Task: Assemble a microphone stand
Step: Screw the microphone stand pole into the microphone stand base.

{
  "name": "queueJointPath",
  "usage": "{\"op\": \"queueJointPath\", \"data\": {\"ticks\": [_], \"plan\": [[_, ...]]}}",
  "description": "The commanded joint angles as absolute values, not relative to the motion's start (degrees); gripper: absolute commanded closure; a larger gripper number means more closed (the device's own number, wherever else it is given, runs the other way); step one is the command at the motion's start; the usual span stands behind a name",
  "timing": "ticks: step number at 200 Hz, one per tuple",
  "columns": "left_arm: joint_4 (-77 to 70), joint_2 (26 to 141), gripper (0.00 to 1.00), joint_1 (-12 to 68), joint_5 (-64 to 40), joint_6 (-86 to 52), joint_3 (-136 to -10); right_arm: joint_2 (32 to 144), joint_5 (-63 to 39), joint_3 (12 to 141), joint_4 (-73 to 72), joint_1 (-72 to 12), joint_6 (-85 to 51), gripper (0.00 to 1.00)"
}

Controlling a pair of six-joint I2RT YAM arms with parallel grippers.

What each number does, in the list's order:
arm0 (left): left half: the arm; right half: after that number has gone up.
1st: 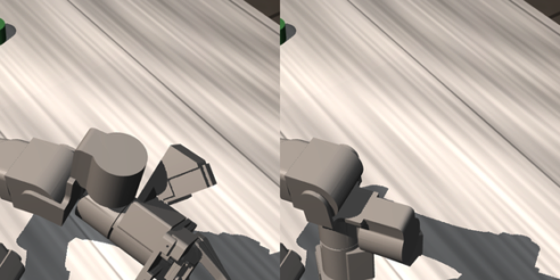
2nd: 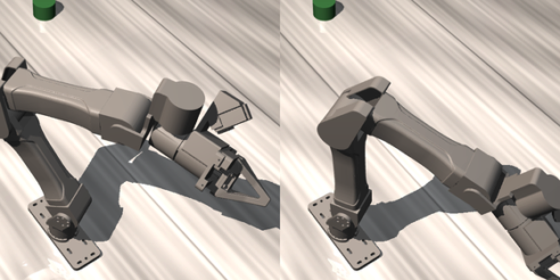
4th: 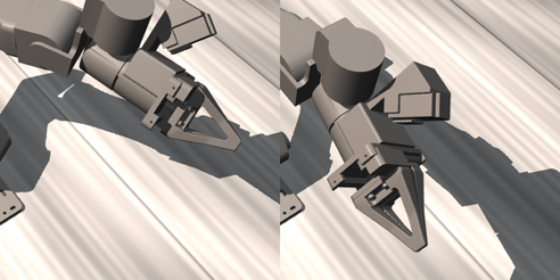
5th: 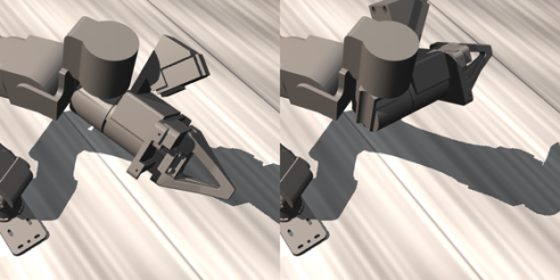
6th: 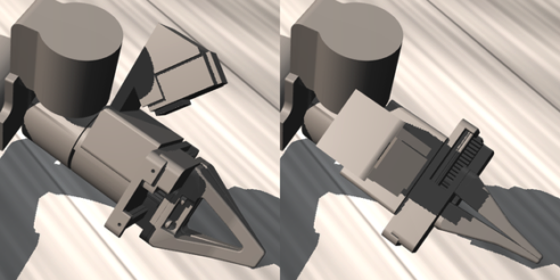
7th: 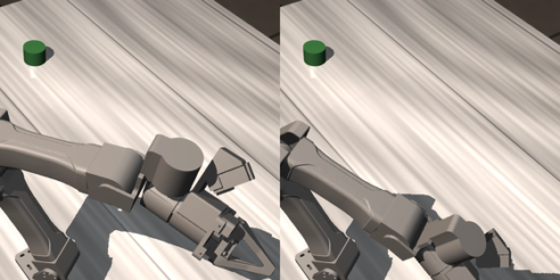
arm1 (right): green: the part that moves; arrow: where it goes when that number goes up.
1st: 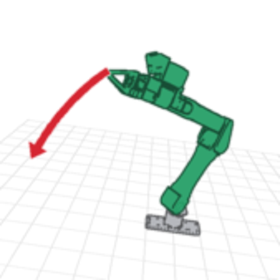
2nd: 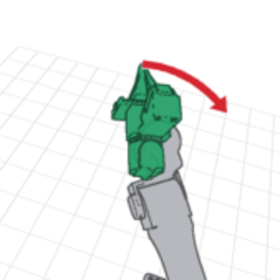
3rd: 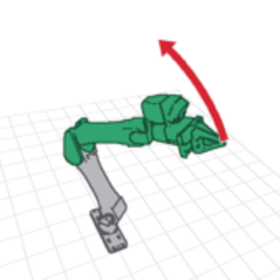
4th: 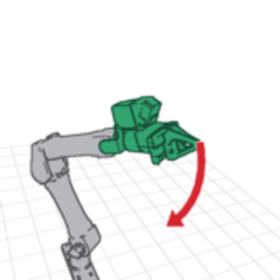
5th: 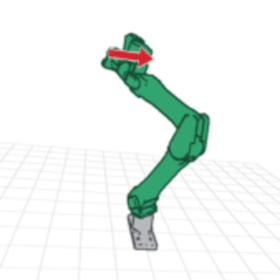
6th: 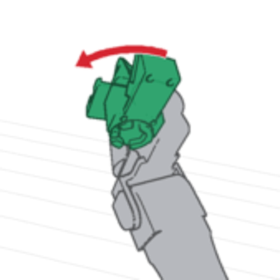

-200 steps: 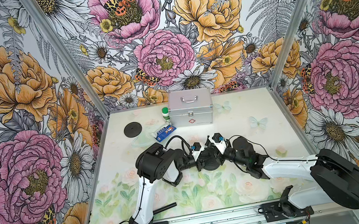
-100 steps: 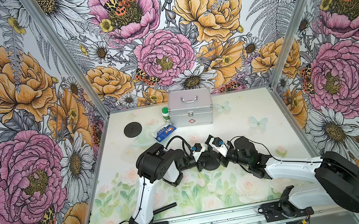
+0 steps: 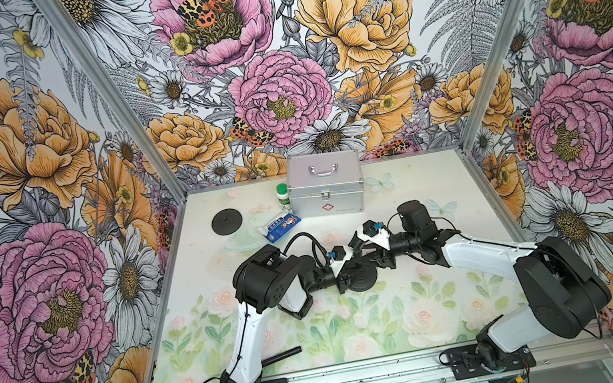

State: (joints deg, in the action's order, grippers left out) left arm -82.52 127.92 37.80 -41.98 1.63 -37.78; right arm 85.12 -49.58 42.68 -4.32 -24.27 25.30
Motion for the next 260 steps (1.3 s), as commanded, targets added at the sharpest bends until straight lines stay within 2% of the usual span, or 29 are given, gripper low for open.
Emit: {"op": "queueJointPath", "data": {"ticks": [1,18,32,49,62,74,84,104,114,122,141,160,186,195,211,260], "plan": [[-80.9,128.2,0.64,38.8,-41.7,2.3,-37.2,86.3,-53.7,45.5,-0.2,-23.8,28.4,0.58],[-80.9,128.3,0.64,38.8,-41.7,2.1,-37.4,87.0,-54.9,46.6,0.4,-23.5,28.6,0.75],[-80.9,128.4,0.65,38.8,-41.7,2.1,-37.4,87.2,-54.4,46.6,0.3,-23.3,27.6,0.82],[-80.9,128.5,0.64,38.7,-41.6,2.1,-37.5,86.7,-50.9,44.0,-4.9,-23.6,21.0,0.98],[-80.9,128.6,0.65,38.6,-41.7,2.0,-37.7,85.6,-45.9,38.6,-16.1,-24.4,11.3,0.99],[-80.9,128.8,0.65,38.8,-41.8,1.8,-38.0,83.5,-34.4,31.8,-28.4,-25.8,2.1,1.00],[-80.9,128.9,0.66,38.8,-41.9,1.8,-37.9,81.6,-20.6,26.5,-36.4,-28.2,-4.4,1.00],[-80.9,129.0,0.65,38.8,-41.7,1.9,-37.9,77.4,8.6,20.2,-39.2,-37.2,-11.3,1.00],[-80.9,129.1,0.66,38.7,-41.7,1.8,-38.1,76.3,16.0,19.4,-38.4,-40.9,-12.5,1.00],[-80.9,129.4,0.65,38.7,-41.9,1.5,-38.3,76.0,18.1,19.4,-37.2,-42.6,-12.8,1.00],[-80.9,129.5,0.66,38.7,-42.0,1.8,-38.1,75.8,12.5,20.2,-36.5,-43.1,-9.9,1.00],[-80.9,129.5,0.66,38.4,-41.9,1.6,-38.3,75.0,0.3,22.4,-34.0,-42.6,-0.9,0.75],[-80.9,129.9,0.66,38.8,-42.2,1.5,-38.5,73.7,-21.4,25.8,-25.9,-38.2,8.6,0.57],[-80.9,129.8,0.66,38.8,-42.1,2.0,-38.3,73.4,-31.2,26.8,-22.9,-35.1,11.0,0.55],[-80.9,129.5,0.66,38.7,-42.0,2.1,-38.1,73.2,-38.1,27.7,-20.3,-31.7,13.4,0.54],[-80.9,129.3,0.66,38.8,-42.0,2.7,-37.8,77.3,-44.0,32.9,-16.3,-25.3,19.5,0.53]]}}
